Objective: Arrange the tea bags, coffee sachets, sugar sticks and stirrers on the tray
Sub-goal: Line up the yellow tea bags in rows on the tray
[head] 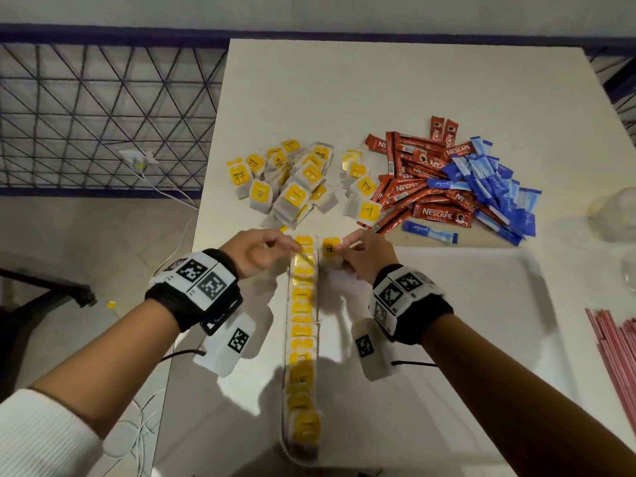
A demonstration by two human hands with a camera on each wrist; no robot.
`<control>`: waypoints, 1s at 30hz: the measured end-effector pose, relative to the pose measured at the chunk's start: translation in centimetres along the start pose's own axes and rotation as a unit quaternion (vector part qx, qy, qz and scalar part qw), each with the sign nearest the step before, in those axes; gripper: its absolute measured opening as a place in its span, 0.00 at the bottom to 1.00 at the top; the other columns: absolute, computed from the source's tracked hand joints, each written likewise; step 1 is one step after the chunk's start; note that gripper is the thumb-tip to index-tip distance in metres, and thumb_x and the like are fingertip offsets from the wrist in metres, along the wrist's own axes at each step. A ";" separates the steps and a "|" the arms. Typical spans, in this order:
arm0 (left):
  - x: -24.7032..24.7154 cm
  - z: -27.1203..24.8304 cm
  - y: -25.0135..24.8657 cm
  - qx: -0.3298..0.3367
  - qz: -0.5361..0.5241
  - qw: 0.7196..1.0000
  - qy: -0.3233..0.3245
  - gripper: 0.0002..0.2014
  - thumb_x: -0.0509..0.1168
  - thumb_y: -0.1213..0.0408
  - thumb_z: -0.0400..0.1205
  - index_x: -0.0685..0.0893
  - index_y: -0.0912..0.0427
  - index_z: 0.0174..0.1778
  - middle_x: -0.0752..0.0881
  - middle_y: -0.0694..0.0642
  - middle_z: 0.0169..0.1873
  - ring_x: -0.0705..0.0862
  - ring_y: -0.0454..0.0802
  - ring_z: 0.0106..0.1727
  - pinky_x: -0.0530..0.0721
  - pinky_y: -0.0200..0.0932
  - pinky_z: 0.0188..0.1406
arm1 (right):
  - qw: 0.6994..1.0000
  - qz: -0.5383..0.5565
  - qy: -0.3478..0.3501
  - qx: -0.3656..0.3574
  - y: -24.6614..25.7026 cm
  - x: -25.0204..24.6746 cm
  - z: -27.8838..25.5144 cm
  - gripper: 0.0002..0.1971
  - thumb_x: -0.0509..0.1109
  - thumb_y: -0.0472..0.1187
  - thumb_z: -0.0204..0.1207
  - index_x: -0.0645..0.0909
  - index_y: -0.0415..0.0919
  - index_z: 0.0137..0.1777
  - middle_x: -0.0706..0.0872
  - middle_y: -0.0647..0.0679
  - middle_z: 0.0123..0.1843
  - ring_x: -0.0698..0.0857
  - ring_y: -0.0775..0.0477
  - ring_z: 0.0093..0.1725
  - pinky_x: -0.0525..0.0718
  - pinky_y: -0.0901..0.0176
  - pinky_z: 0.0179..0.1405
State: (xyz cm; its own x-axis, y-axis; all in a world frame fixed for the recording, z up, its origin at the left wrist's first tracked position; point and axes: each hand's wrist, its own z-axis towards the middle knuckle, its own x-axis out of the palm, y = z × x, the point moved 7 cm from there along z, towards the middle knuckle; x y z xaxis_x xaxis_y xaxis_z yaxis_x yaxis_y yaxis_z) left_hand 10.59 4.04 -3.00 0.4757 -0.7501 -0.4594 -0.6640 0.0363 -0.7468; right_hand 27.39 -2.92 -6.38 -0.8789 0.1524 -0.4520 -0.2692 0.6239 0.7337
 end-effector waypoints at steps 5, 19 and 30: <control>-0.5 0.0 0.3 -0.011 0.033 0.999 -0.009 0.06 0.62 0.59 0.82 0.84 0.51 0.49 0.83 0.48 0.52 0.78 0.45 0.46 0.73 0.36 0.53 | 0.997 -0.079 -0.008 0.005 0.7 -0.3 -0.3 0.13 0.69 0.46 0.75 0.70 0.51 0.32 0.82 0.45 0.43 0.83 0.42 0.48 0.83 0.49 0.53; -5.5 2.2 0.1 -0.078 0.116 0.982 -0.124 0.14 0.64 0.56 0.81 0.82 0.56 0.61 0.80 0.52 0.47 0.80 0.52 0.56 0.68 0.32 0.44 | 0.992 -0.120 0.026 -0.006 6.2 -0.7 2.1 0.08 0.66 0.47 0.77 0.75 0.44 0.42 0.78 0.47 0.42 0.77 0.47 0.40 0.74 0.61 0.32; -4.3 6.3 -3.0 -0.067 0.264 0.960 -0.062 0.23 0.65 0.50 0.80 0.77 0.64 0.63 0.83 0.62 0.58 0.80 0.59 0.60 0.77 0.47 0.54 | 0.990 -0.133 0.035 0.015 9.6 0.6 5.7 0.25 0.62 0.44 0.81 0.63 0.39 0.76 0.74 0.38 0.71 0.80 0.39 0.51 0.84 0.40 0.55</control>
State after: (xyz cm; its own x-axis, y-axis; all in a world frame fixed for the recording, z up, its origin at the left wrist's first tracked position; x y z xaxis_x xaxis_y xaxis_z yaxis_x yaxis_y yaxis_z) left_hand 14.23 11.32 -1.82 0.1117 -0.5663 -0.8166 -0.8960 0.2980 -0.3292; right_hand 26.50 7.54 -2.52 -0.8037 -0.0741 -0.5904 -0.4843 0.6579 0.5767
